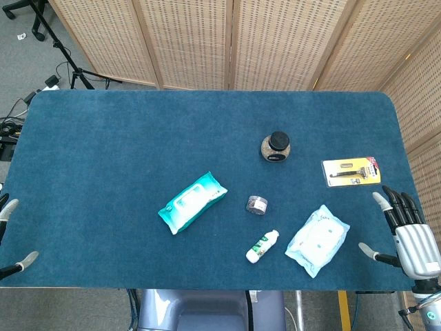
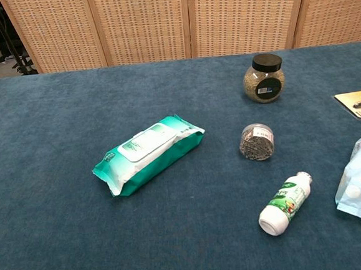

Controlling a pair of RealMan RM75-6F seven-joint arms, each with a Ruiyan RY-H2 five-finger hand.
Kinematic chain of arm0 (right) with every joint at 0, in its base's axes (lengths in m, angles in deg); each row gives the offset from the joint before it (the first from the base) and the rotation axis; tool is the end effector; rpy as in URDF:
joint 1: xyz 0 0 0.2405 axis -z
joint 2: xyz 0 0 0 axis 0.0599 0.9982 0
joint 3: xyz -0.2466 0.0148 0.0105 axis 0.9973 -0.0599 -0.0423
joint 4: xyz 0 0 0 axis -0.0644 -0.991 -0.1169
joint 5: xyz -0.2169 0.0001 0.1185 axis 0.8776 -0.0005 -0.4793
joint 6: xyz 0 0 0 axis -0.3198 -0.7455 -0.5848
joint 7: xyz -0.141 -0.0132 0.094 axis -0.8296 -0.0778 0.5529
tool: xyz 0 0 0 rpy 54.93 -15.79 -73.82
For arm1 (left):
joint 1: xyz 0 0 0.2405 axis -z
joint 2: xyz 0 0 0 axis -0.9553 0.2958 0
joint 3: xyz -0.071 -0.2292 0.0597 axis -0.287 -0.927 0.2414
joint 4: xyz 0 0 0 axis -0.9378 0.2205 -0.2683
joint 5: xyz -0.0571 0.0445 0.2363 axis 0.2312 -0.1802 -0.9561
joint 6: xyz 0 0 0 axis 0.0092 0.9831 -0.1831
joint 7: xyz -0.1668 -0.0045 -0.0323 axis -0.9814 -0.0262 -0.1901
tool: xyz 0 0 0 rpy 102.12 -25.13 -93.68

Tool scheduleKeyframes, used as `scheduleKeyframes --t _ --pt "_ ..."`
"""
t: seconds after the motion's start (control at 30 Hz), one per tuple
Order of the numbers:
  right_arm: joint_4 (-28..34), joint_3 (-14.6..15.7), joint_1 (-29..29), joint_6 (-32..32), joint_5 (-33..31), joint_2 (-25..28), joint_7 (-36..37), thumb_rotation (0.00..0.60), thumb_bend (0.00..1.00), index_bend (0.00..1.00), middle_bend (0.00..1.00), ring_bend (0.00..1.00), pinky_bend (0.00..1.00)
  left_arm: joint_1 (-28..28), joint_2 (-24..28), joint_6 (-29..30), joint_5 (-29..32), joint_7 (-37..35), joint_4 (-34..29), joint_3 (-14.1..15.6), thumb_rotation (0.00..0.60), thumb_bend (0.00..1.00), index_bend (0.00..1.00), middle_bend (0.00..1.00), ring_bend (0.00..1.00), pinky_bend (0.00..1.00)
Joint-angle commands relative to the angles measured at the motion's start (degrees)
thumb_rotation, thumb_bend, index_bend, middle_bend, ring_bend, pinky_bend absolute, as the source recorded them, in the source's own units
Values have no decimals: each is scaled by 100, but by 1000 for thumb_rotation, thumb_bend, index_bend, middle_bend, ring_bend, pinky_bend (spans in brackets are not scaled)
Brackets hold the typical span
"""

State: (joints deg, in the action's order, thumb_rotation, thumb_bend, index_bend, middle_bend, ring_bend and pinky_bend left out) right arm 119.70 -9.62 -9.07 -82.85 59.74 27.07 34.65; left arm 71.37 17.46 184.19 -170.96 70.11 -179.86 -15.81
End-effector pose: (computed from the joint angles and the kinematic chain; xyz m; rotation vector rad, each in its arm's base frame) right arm -0.2909 -0.2115 0.1422 1.4415 -0.8591 1.1131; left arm -0.2927 0.1598 0.1538 -1.3629 -0.8612 -1.0698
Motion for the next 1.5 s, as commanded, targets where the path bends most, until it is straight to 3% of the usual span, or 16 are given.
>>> scheduleKeyframes --t 0.03,0.33,0.47,0.53,0.57,0.63,0.67,0.7,0.77,0.8,0.9,1.03,1.17,1.5 --pt "7 0 -2 0 4 -3 -10 600 0 0 0 0 0 -10 7 16 0 -35 13 3 600 22 0 0 0 0" --pt "118 -48 -120 191 -58 77 -63 600 0 0 0 0 0 -13 -35 3 74 4 30 -29 600 22 0 0 0 0" --pt "314 -342 -455 446 -141 232 -465 600 0 0 16 0 0 35 -94 -104 153 230 -41 -68 600 23 0 0 0 0" --pt "384 -480 -609 530 -150 279 -655 600 0 0 126 52 22 36 -108 -111 169 294 -64 -75 600 22 0 0 0 0" --pt "409 -573 -717 558 -119 284 -757 600 0 0 240 145 101 34 -115 -111 180 315 -79 -80 600 22 0 0 0 0" --pt "398 -737 -912 587 -43 243 -899 600 1 0 444 377 366 30 -122 -105 210 335 -96 -95 600 22 0 0 0 0" --pt "381 -809 -1028 635 1 215 -983 600 45 0 547 503 545 27 -124 -101 231 343 -105 -106 600 22 0 0 0 0" --pt "425 -877 -1240 869 46 221 -1128 600 105 0 608 575 646 28 -118 -98 270 329 -116 -128 600 22 0 0 0 0" --pt "576 -897 -1462 1260 -18 269 -1218 600 451 0 747 726 854 34 -104 -106 312 300 -128 -151 600 23 0 0 0 0" --pt "877 -830 -1732 1951 -197 408 -1073 600 627 0 793 772 918 46 -81 -126 368 255 -137 -179 600 23 0 0 0 0" --pt "1380 -812 -2208 3108 -651 791 -921 600 877 0 834 816 985 77 -28 -192 442 161 -150 -209 600 23 0 0 0 0" --pt "1538 -796 -2641 3864 -1063 769 -1752 600 992 14 845 824 998 102 28 -257 502 53 -149 -225 600 23 0 0 0 0" --pt "1680 -748 -3019 4381 -1786 408 -2723 600 1000 54 848 824 998 110 71 -287 522 -48 -148 -225 600 22 0 0 0 0" --pt "1995 -313 -3719 4193 -3714 -495 -5016 600 1000 84 848 824 998 109 160 -309 511 -275 -123 -207 600 23 0 0 0 0"
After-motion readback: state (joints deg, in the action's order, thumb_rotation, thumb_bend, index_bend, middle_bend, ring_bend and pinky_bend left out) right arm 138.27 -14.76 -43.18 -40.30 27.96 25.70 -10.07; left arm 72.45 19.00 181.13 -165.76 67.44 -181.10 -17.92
